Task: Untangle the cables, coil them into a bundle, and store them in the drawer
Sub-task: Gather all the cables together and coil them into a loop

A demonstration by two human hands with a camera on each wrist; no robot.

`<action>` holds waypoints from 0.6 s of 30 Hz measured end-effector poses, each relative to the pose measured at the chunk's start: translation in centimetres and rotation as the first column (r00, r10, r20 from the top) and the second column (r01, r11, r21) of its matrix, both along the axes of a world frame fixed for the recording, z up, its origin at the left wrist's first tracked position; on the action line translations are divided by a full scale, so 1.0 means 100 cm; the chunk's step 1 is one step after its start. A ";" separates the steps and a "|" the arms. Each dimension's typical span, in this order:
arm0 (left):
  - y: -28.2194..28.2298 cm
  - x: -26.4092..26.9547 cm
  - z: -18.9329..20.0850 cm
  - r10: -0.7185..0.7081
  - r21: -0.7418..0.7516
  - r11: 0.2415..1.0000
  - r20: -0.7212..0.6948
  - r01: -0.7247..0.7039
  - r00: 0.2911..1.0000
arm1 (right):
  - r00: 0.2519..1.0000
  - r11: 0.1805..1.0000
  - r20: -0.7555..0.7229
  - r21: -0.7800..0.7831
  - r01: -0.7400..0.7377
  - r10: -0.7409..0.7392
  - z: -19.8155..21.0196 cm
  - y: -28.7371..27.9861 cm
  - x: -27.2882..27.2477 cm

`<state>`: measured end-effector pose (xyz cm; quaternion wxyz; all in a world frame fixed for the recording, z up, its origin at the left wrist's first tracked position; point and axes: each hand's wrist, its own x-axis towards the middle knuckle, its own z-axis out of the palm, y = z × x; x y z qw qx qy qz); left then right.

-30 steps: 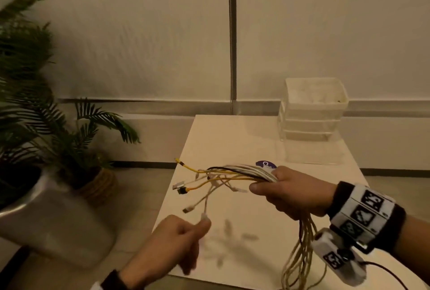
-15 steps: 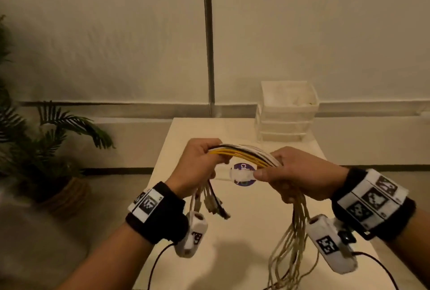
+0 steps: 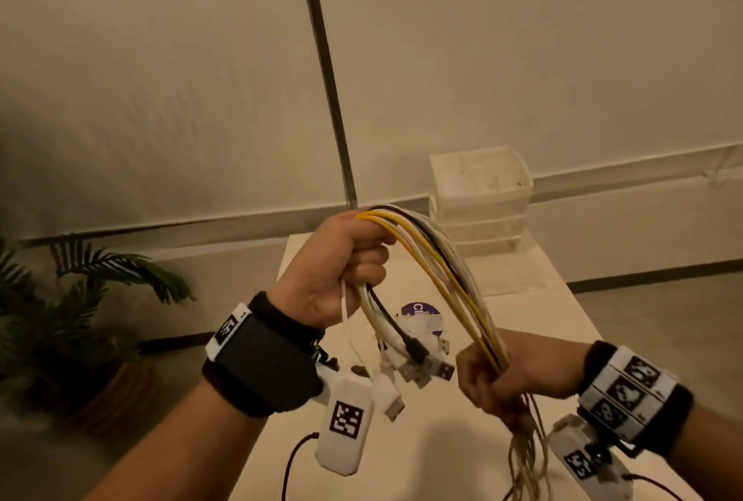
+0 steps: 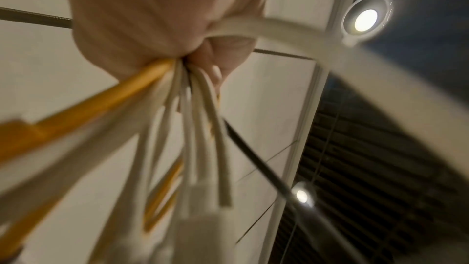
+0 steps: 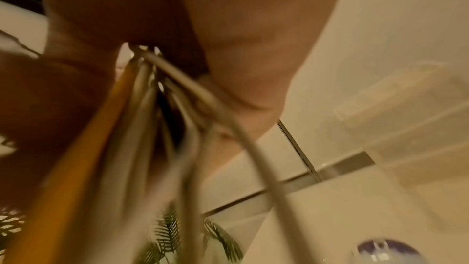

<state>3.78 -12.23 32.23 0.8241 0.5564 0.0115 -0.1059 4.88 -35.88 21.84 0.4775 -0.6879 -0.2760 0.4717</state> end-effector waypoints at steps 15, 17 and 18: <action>0.027 0.005 -0.020 0.075 -0.397 0.902 -0.240 -0.168 0.968 | 0.856 0.769 0.182 0.555 0.317 -0.484 0.008 0.024 -0.030; 0.027 0.007 -0.018 -0.043 -0.537 0.836 -0.258 -0.107 0.965 | 0.791 0.708 0.180 0.588 0.390 -0.585 0.004 0.033 -0.028; 0.027 0.007 -0.019 -0.121 -0.617 0.784 -0.261 -0.069 0.958 | 0.743 0.663 0.188 0.623 0.415 -0.642 0.002 0.039 -0.026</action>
